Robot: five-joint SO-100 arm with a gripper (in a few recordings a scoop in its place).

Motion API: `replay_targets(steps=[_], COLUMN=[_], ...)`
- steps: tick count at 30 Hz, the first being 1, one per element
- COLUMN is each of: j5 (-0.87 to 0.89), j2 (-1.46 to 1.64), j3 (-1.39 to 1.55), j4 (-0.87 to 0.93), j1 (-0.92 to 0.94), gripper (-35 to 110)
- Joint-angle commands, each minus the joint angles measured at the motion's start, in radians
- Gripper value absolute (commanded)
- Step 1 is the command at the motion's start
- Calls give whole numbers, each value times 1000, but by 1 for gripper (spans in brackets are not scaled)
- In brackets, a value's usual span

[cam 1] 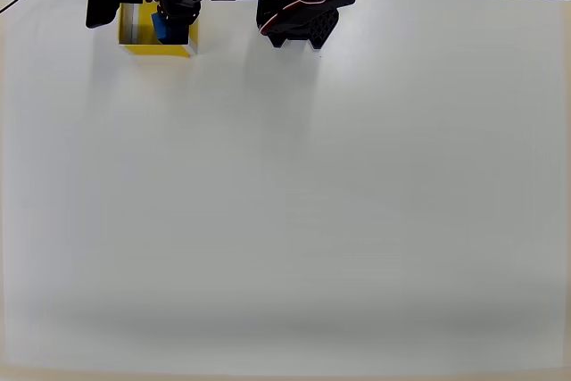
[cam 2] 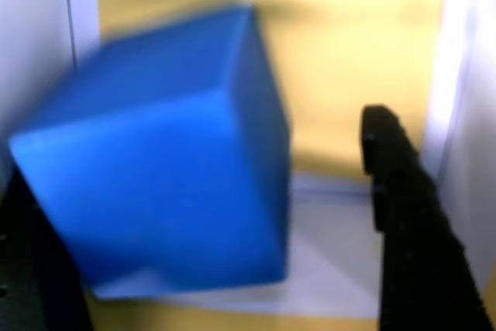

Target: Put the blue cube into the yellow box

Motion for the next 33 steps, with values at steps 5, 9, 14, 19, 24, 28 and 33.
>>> replay_targets(steps=[5, 9, 14, 19, 24, 28, 33], j5=[-49, -61, -86, -135, -86, 5, 61], j2=[38, 38, 55, 141, 311, 442, 558], j3=[-261, -319, -413, -525, -483, -379, -167], j4=[233, 245, 285, 456, 528, 503, 436], j1=[12, 14, 31, 18, -156, -416, -735], gripper=[37, 38, 38, 38, 37, 37, 35])
